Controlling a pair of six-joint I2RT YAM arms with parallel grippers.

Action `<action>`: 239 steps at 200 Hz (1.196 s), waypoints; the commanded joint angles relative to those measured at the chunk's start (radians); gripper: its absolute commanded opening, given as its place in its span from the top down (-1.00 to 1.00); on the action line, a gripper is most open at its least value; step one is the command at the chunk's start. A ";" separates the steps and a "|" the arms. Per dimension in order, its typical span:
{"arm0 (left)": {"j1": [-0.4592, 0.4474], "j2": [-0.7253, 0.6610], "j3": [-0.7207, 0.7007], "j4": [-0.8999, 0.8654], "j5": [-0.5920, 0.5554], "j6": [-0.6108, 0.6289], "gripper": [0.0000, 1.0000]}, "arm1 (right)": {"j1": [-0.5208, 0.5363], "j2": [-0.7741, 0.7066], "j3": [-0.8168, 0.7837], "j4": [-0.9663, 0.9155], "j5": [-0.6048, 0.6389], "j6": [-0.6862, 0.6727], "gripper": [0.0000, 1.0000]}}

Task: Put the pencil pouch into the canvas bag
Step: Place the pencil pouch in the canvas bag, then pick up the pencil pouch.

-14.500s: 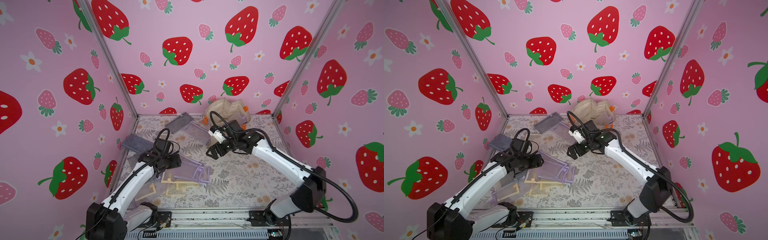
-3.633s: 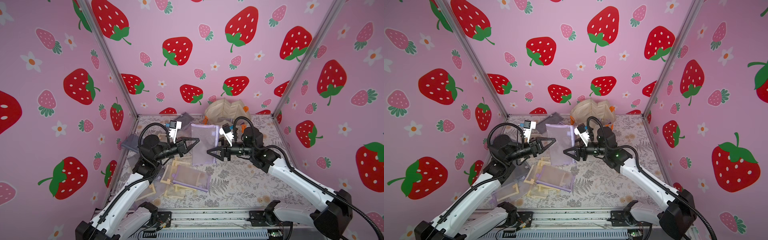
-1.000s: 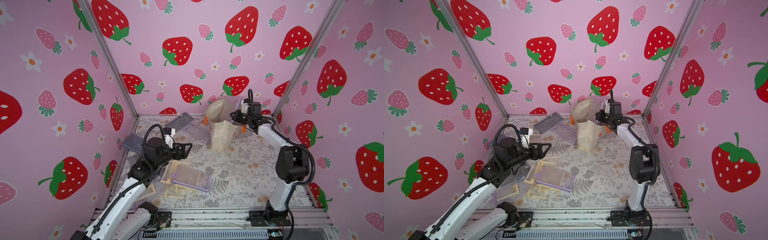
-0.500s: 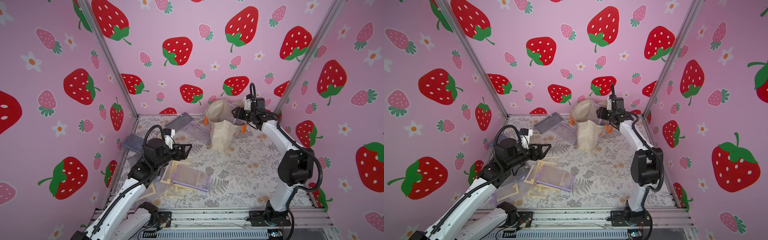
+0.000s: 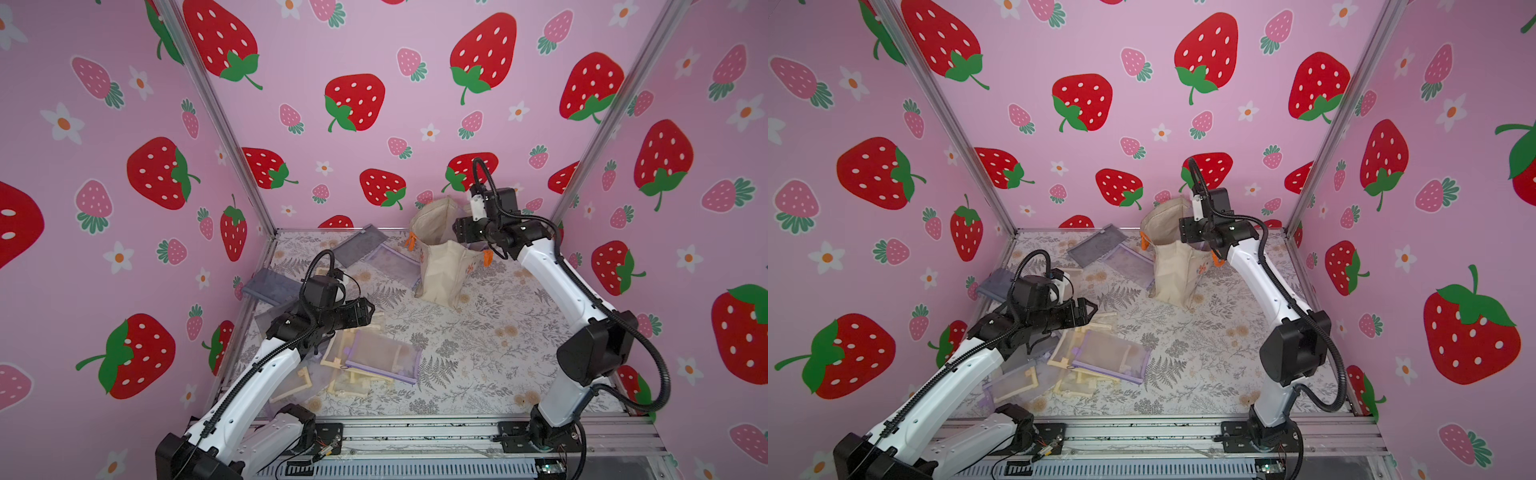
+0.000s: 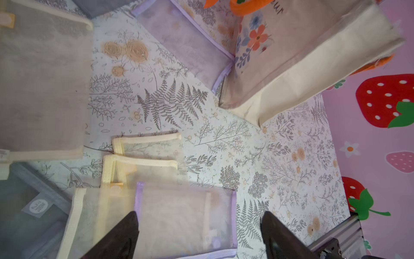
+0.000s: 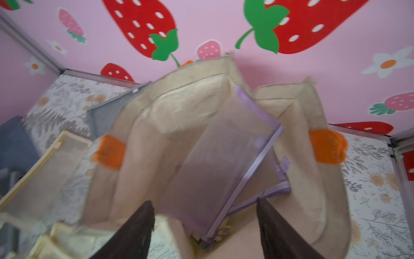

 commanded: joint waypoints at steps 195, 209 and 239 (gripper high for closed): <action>-0.028 -0.140 -0.470 0.152 0.098 -0.333 -0.27 | 0.389 0.306 -0.495 0.227 -0.526 0.129 -0.78; -0.028 -0.125 -0.475 0.188 0.082 -0.341 -0.27 | 0.400 0.317 -0.516 0.246 -0.535 0.145 -0.77; -0.026 -0.053 -0.477 0.276 0.075 -0.353 -0.23 | 0.422 0.315 -0.565 0.310 -0.558 0.188 -0.71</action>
